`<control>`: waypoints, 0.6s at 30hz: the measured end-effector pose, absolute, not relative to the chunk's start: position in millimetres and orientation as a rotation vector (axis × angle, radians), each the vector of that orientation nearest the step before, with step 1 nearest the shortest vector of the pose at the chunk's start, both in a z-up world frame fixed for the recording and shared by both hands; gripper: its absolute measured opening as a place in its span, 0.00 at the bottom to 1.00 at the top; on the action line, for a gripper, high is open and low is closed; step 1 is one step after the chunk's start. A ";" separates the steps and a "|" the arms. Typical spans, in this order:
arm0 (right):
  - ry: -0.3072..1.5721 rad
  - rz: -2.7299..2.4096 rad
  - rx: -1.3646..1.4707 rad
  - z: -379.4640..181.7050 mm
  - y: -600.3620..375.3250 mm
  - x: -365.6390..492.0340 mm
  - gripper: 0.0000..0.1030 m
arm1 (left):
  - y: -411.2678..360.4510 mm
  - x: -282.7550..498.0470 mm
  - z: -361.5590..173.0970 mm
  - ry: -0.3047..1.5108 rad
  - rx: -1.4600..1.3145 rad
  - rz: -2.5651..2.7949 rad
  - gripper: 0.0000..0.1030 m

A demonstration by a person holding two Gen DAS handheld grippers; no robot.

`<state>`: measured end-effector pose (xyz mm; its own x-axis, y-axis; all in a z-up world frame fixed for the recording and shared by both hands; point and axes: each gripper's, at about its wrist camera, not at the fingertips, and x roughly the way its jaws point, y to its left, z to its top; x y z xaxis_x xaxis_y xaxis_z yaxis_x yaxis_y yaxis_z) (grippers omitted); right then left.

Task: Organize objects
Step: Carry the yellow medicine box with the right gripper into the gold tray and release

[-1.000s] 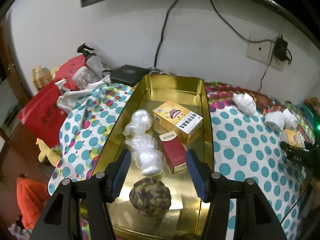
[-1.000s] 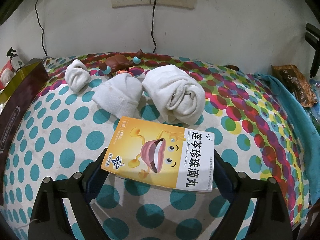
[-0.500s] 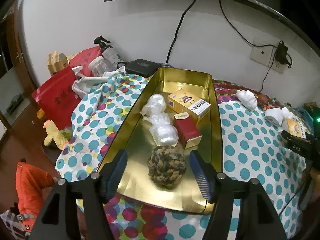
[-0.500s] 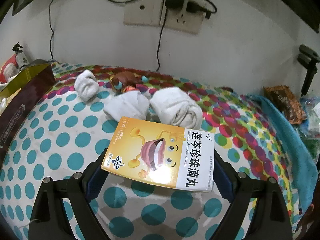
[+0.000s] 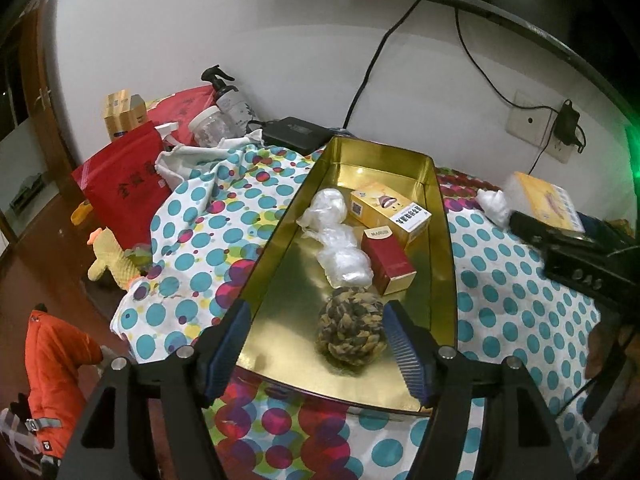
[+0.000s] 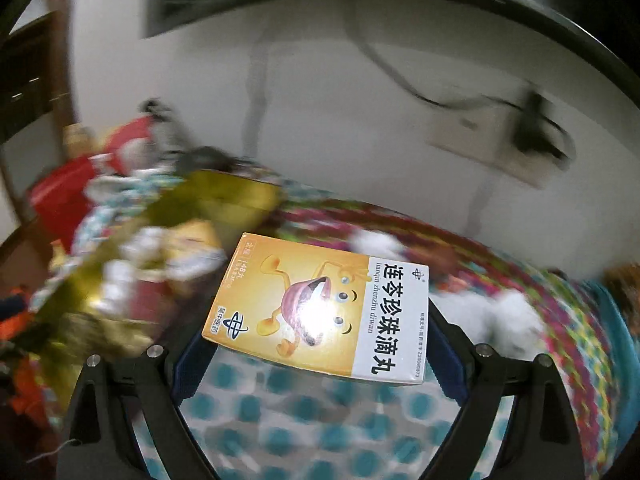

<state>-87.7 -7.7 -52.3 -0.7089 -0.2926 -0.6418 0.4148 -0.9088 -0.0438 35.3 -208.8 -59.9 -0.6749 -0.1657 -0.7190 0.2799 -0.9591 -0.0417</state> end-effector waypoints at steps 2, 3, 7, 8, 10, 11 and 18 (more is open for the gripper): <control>0.277 -2.517 0.895 -47.6 -34.0 -81.3 0.88 | -212.2 39.4 -55.8 0.217 1.103 -2.662 0.68; 0.288 -2.482 0.887 -46.5 -46.4 -79.3 0.88 | -215.8 42.2 -53.2 0.222 1.094 -2.657 0.68; 0.354 -2.385 0.871 -49.7 -93.6 -73.8 0.88 | -228.9 50.5 -46.3 0.249 1.063 -2.644 0.68; 0.359 -2.371 0.872 -52.1 -101.6 -73.6 0.88 | -233.1 52.3 -45.0 0.258 1.055 -2.642 0.68; 0.377 -2.352 0.878 -56.7 -117.8 -74.2 0.88 | -240.5 54.6 -44.0 0.273 1.050 -2.629 0.68; 0.378 -2.343 0.892 -60.4 -124.4 -76.7 0.88 | -243.2 55.3 -44.1 0.279 1.049 -2.625 0.68; 0.363 -2.323 0.977 -76.9 -137.1 -91.7 0.88 | -255.2 54.8 -51.2 0.333 1.071 -2.603 0.69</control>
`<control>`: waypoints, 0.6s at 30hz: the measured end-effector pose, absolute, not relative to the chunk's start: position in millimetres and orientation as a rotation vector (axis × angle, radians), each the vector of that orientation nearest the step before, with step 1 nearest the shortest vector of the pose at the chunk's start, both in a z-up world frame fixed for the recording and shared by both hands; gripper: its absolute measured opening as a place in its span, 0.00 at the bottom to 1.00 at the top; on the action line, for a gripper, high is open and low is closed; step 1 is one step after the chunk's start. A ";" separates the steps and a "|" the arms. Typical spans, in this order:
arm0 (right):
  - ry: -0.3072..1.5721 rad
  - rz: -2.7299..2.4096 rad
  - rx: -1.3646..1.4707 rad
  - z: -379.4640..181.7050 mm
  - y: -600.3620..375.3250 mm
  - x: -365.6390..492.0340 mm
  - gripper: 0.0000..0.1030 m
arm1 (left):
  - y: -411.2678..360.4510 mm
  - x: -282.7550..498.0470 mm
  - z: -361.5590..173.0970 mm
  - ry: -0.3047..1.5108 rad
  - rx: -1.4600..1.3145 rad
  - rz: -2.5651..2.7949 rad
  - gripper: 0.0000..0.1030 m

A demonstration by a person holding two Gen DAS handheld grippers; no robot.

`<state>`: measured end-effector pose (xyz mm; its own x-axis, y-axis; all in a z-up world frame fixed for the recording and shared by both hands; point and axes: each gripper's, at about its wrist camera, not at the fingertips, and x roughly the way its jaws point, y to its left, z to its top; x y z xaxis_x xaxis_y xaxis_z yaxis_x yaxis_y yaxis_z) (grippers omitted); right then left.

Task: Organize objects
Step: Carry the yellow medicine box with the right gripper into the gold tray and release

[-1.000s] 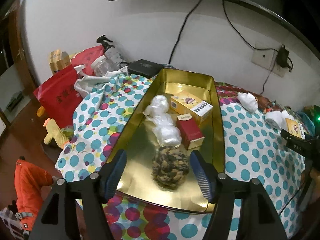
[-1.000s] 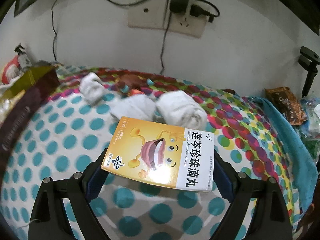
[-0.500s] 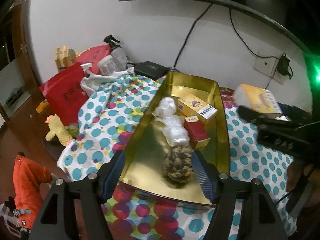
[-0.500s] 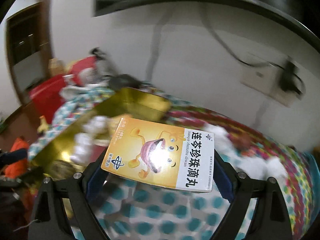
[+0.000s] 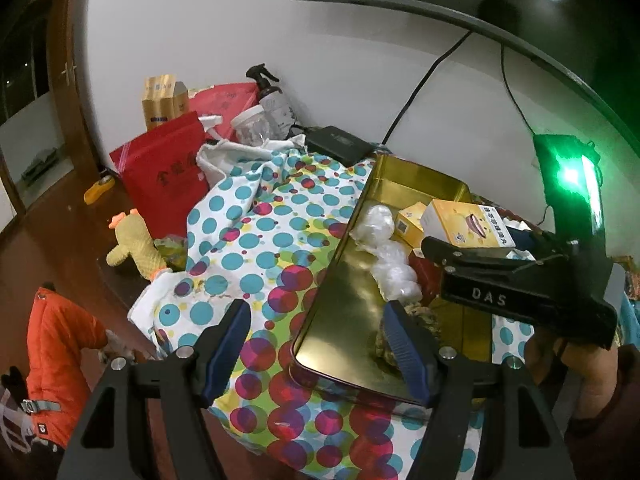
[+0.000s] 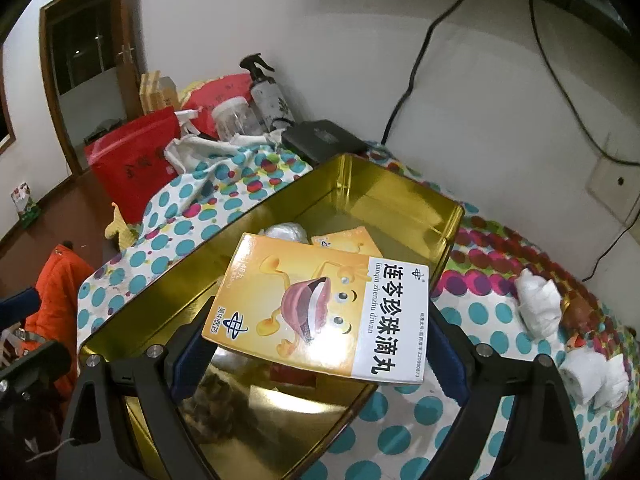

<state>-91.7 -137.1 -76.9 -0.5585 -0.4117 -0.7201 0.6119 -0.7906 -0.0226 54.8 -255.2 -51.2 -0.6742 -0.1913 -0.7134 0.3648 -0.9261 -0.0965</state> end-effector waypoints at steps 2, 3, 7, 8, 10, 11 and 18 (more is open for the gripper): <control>0.367 -2.323 0.997 -80.6 -138.8 -96.8 0.88 | -254.6 54.4 -52.0 0.328 1.073 -2.607 0.69; 0.369 -2.318 1.008 -82.5 -139.9 -98.7 0.89 | -253.7 54.4 -52.3 0.324 1.076 -2.607 0.69; 0.351 -2.306 1.023 -87.6 -137.1 -102.4 0.91 | -251.1 52.2 -55.6 0.327 1.096 -2.608 0.69; 0.345 -2.308 1.027 -88.4 -136.1 -102.5 0.91 | -250.3 51.9 -56.4 0.330 1.100 -2.609 0.69; 0.320 -2.307 1.029 -88.3 -131.0 -102.1 0.91 | -247.9 51.8 -56.7 0.330 1.105 -2.613 0.69; 0.301 -2.304 1.022 -87.3 -128.7 -101.8 0.91 | -246.0 51.6 -56.6 0.324 1.107 -2.617 0.68; 0.274 -2.315 0.975 -74.4 -119.3 -99.0 0.96 | -239.0 51.0 -54.1 0.310 1.109 -2.618 0.69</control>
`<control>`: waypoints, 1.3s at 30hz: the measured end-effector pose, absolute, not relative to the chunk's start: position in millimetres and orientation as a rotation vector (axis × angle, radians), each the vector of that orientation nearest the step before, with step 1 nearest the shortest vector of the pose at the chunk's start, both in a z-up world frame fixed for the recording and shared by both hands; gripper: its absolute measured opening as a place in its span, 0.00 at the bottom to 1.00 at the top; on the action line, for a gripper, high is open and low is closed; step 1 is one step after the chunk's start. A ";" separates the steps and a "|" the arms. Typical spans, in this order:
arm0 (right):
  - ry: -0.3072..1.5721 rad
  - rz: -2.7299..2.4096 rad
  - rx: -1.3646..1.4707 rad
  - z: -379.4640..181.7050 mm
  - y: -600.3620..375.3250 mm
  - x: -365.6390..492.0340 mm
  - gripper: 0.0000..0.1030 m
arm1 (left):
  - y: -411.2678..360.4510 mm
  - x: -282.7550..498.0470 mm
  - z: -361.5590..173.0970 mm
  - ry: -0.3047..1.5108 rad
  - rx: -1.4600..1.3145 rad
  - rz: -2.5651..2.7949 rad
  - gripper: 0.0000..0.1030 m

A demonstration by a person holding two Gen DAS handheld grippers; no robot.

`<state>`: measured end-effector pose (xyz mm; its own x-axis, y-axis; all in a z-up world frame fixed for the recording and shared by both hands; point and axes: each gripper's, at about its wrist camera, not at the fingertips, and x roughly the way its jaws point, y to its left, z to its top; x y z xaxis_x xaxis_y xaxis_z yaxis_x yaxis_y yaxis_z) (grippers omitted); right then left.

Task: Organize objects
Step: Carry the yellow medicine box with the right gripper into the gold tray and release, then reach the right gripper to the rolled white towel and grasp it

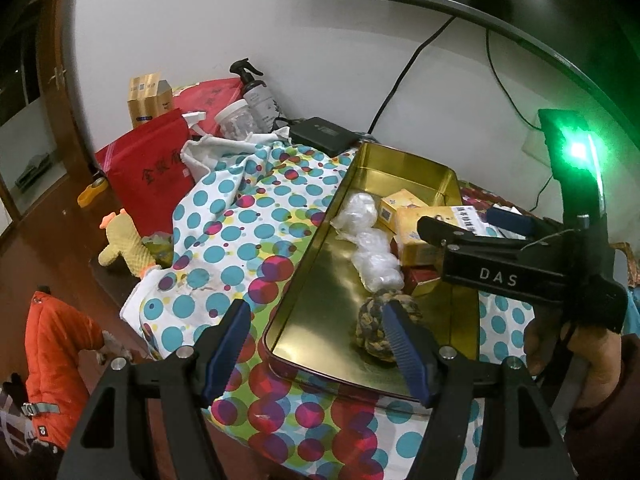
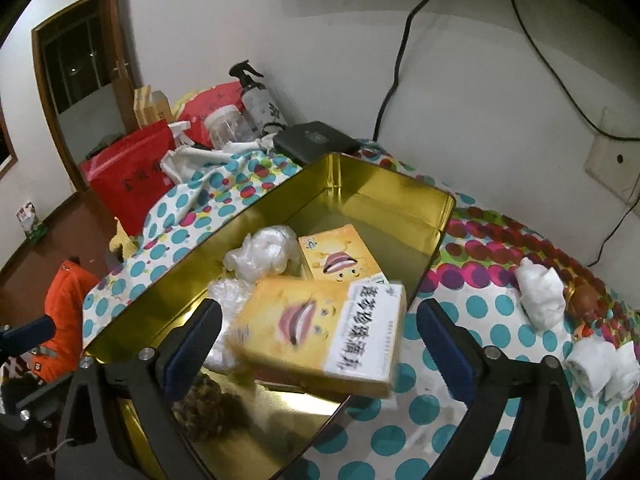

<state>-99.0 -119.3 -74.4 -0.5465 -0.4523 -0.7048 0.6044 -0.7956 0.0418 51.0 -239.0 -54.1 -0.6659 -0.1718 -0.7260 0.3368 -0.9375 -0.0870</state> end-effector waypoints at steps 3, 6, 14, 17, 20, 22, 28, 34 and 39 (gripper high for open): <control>0.304 -2.337 0.948 -69.9 -117.8 -95.3 0.96 | -237.4 50.9 -52.6 0.314 1.115 -2.617 0.68; 0.321 -2.363 0.918 -64.8 -112.4 -90.8 0.96 | -232.5 50.5 -50.5 0.300 1.115 -2.622 0.68; 0.333 -2.468 0.875 -56.4 -75.7 -89.1 0.96 | -205.5 46.3 -47.9 0.249 1.142 -2.654 0.69; 0.301 -2.516 0.888 -58.9 -50.9 -92.6 0.96 | -189.6 42.7 -46.9 0.211 1.157 -2.674 0.69; 0.264 -2.574 0.905 -61.6 -22.9 -97.6 0.96 | -172.3 37.5 -46.6 0.174 1.178 -2.694 0.69; 0.227 -2.612 0.923 -63.0 -2.1 -100.6 0.96 | -159.0 33.4 -46.7 0.143 1.194 -2.707 0.69; 0.130 -2.709 0.976 -67.3 57.0 -105.7 0.96 | -123.5 17.8 -45.2 0.076 1.239 -2.751 0.69; 0.102 -2.782 0.974 -67.9 101.2 -112.3 0.96 | -92.9 0.1 -46.1 0.016 1.269 -2.773 0.69; -0.005 -2.818 1.011 -77.6 138.9 -125.5 0.96 | -70.8 -12.2 -55.0 -0.020 1.317 -2.781 0.69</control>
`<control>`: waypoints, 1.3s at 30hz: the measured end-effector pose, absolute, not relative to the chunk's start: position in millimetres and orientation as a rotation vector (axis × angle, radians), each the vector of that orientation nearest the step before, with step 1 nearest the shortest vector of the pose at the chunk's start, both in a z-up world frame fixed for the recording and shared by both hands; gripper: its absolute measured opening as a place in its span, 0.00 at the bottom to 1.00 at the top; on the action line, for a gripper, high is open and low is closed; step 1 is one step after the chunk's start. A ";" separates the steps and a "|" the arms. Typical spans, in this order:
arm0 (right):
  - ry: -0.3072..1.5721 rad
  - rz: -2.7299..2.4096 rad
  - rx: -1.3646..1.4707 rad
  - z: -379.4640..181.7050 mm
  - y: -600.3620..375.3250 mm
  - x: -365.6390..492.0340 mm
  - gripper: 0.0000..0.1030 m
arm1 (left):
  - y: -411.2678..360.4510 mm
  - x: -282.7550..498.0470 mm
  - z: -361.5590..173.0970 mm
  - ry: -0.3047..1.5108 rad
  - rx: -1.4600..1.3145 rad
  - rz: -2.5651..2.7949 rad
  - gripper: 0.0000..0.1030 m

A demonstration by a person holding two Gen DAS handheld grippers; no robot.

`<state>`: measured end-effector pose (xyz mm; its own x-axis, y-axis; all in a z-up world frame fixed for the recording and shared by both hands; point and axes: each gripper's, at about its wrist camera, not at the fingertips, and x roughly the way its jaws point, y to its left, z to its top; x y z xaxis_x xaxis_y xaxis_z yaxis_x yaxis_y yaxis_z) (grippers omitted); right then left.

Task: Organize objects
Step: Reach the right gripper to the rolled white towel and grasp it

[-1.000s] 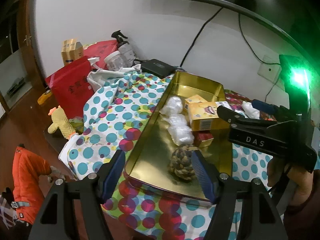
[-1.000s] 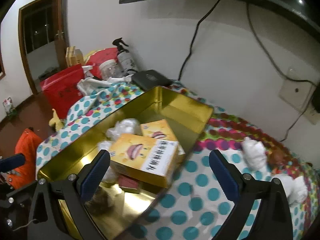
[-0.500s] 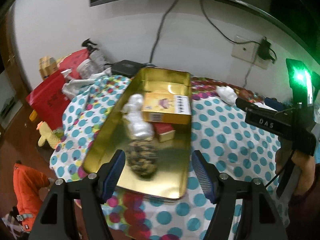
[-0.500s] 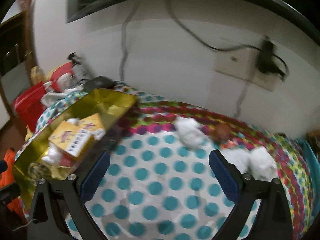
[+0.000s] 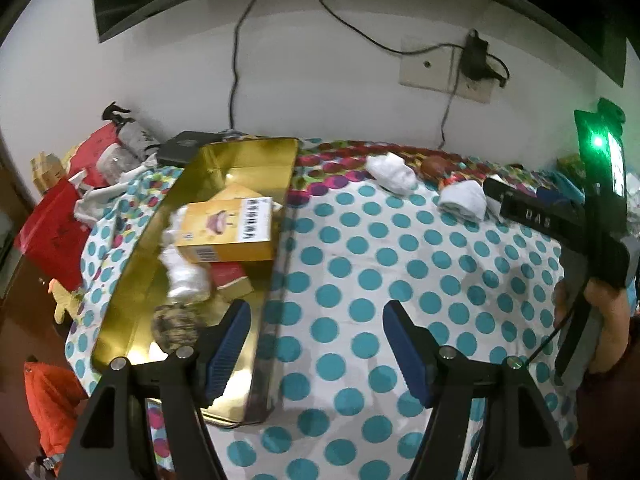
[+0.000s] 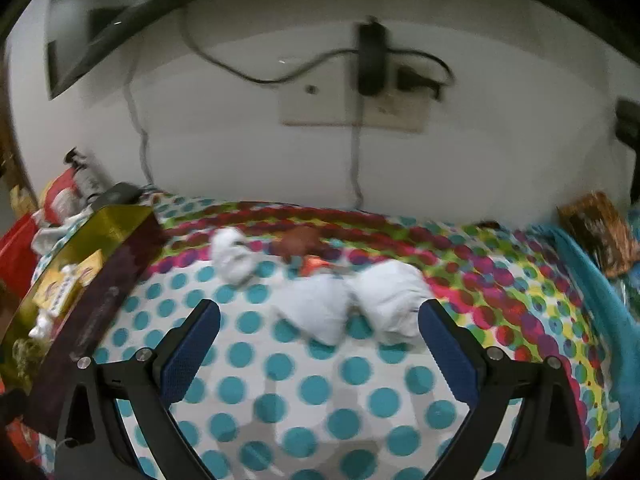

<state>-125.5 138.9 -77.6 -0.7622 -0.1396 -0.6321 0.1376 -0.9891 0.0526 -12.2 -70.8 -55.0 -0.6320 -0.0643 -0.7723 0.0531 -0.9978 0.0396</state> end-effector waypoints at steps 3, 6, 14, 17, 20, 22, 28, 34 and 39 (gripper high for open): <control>-0.075 -2.829 1.042 -86.9 159.8 -135.4 0.96 | -60.1 -20.0 -62.1 -0.048 1.343 -2.774 0.69; -0.095 -2.841 1.057 -95.5 173.5 -142.6 0.96 | -55.0 -25.1 -67.4 -0.059 1.357 -2.768 0.69; -0.103 -2.805 1.034 -107.3 189.5 -150.0 0.91 | -46.7 -41.6 -85.5 -0.062 1.408 -2.737 0.69; -0.087 -2.782 1.034 -110.6 187.5 -152.2 0.82 | -43.6 -47.5 -88.7 -0.074 1.409 -2.739 0.69; -0.070 -2.750 1.073 -116.1 184.1 -157.7 0.63 | -41.0 -53.1 -89.7 -0.084 1.404 -2.747 0.69; -0.075 -2.740 1.112 -119.6 183.6 -163.3 0.60 | -39.1 -58.0 -90.6 -0.092 1.399 -2.752 0.69; -0.098 -2.741 1.169 -125.2 184.9 -177.4 0.61 | -35.2 -82.2 -91.2 -0.120 1.396 -2.758 0.69; -0.124 -2.765 1.236 -131.7 190.7 -182.4 0.38 | -32.4 -114.5 -86.9 -0.113 1.344 -2.767 0.69; -0.187 -2.789 1.212 -130.2 200.2 -179.4 0.29 | -31.3 -146.3 -88.4 -0.068 1.340 -2.761 0.69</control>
